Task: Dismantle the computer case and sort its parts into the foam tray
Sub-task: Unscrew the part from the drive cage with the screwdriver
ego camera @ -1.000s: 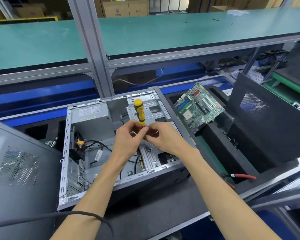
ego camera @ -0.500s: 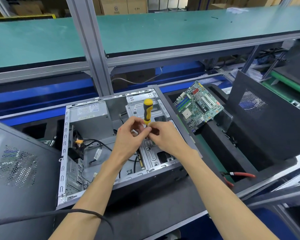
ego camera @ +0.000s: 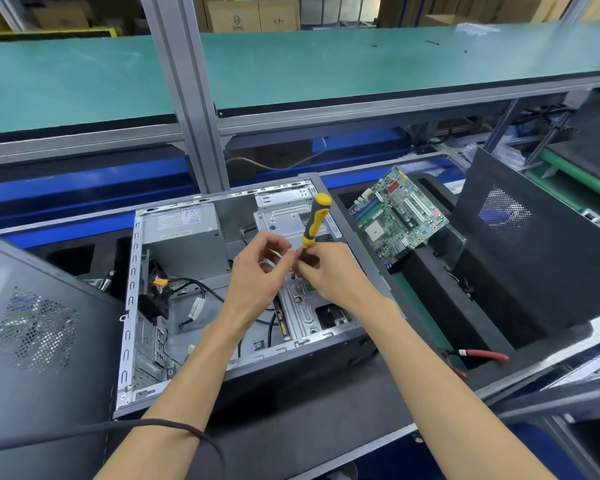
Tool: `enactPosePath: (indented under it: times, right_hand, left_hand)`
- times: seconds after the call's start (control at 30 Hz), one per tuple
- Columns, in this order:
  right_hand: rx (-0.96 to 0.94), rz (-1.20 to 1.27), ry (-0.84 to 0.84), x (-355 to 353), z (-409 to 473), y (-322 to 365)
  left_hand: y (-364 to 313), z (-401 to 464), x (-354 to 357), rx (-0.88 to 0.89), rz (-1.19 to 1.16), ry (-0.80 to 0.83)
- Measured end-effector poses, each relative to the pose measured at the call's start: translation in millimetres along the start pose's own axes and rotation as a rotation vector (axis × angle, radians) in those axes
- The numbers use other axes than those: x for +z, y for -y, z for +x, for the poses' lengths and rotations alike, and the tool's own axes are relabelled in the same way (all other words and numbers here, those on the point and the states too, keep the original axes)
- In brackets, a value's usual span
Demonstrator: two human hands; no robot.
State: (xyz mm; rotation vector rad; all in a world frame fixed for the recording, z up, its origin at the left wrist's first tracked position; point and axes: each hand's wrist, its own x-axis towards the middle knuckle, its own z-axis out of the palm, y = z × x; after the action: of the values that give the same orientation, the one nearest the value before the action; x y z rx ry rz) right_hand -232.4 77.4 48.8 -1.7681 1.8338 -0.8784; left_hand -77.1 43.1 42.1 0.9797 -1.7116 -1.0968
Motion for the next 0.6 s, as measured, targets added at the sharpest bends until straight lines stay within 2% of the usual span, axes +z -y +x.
enactPosePath:
  times: [0.13,0.27,0.47,0.6]
  right_hand:
    - [0.041,0.128,0.036,0.3,-0.8,-1.8]
    - [0.054,0.197,0.012,-1.8,-1.6,-0.6]
    - [0.053,0.235,-0.070,-9.9,-3.0,-2.8]
    - [0.085,0.255,-0.120,-15.1,-7.7,-14.7]
  left_hand:
    - [8.1,2.6,-4.8,-0.095,0.090,-0.078]
    - [13.5,2.1,-6.0,-0.137,0.211,-0.037]
    - [13.1,-3.5,-2.8,-0.034,0.409,0.176]
    - [9.3,-2.6,2.0,0.047,0.576,0.165]
